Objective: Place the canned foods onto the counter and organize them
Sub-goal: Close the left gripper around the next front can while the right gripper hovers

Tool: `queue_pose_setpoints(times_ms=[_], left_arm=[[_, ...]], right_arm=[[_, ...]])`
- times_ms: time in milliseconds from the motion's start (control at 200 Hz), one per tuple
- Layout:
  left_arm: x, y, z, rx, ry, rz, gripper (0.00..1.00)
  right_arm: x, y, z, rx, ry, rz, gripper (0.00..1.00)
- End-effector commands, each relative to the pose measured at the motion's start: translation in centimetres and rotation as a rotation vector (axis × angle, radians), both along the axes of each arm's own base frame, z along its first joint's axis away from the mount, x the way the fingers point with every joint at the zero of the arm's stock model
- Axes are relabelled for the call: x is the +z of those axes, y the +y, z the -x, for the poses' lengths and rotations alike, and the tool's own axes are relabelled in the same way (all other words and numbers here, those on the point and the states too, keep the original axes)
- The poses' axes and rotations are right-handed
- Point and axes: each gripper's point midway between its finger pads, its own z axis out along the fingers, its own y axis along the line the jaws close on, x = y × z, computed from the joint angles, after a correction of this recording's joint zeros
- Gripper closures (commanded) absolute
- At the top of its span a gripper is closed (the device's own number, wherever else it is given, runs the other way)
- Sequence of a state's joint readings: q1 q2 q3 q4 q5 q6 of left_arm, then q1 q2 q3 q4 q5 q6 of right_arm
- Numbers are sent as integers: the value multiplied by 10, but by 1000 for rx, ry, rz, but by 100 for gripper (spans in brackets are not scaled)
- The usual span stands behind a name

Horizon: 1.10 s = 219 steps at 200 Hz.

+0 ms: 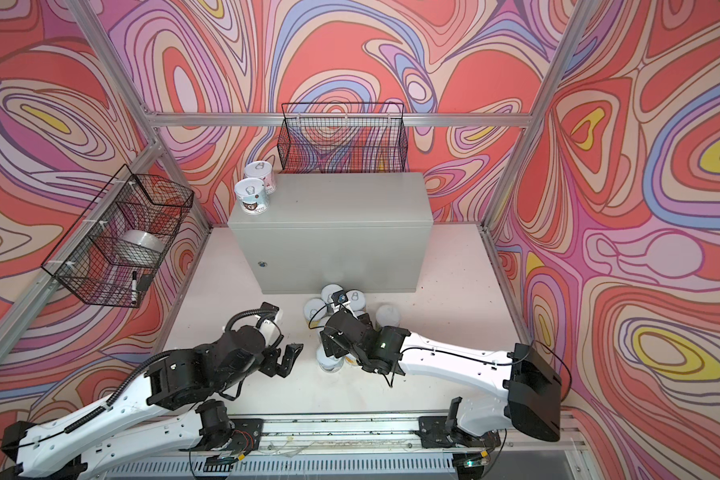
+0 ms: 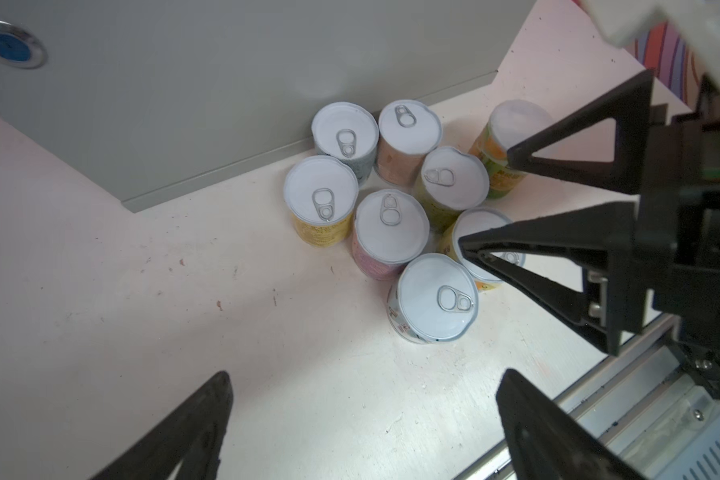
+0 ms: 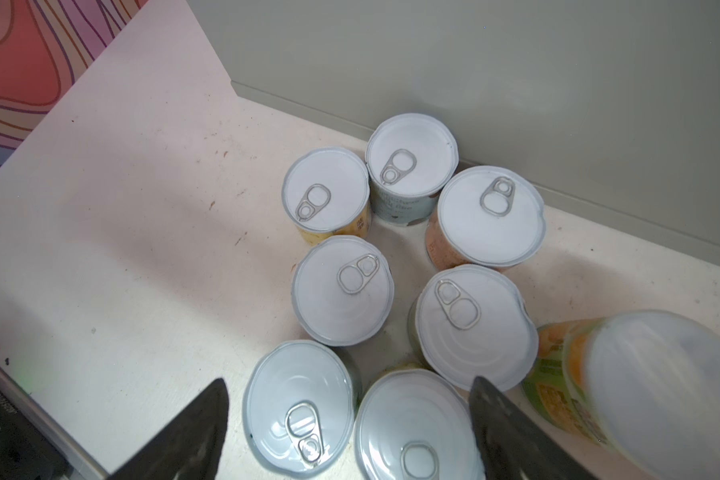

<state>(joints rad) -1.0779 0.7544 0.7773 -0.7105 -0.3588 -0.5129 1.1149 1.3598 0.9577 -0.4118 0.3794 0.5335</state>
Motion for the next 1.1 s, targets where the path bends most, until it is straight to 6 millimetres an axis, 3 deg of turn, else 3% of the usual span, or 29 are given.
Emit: queue_pose_setpoints(times_ms=[0,205,356,571,586,611,756,1052,1092], left_arm=[[-22,-13,1,28,18,36,0],[-57,-29,6,-8,56,40,1],[-72,-42,8,-47,75,44,1],[-89,-71,6,-92,97,74,0],[-103,-66,9,-93,111,45,0],[-106,-68,8,-99,111,39,0],[-115,-79,5,-109,111,27,0],[-137,-92,-4,-96,119,0,0],[-129,-103,-9,-90,109,21,1]], right_arm=[[-1,-9,9,-38,9,-21,7],[-17,-18,21,-59,56,-31,7],[-26,-21,27,-77,82,-26,6],[-17,-38,29,-130,77,-74,6],[-16,-39,29,-133,76,-79,6],[-14,-41,30,-140,73,-86,6],[-16,-56,31,-179,73,-80,6],[-18,-60,31,-192,62,-78,6],[-19,-62,31,-195,62,-78,6]])
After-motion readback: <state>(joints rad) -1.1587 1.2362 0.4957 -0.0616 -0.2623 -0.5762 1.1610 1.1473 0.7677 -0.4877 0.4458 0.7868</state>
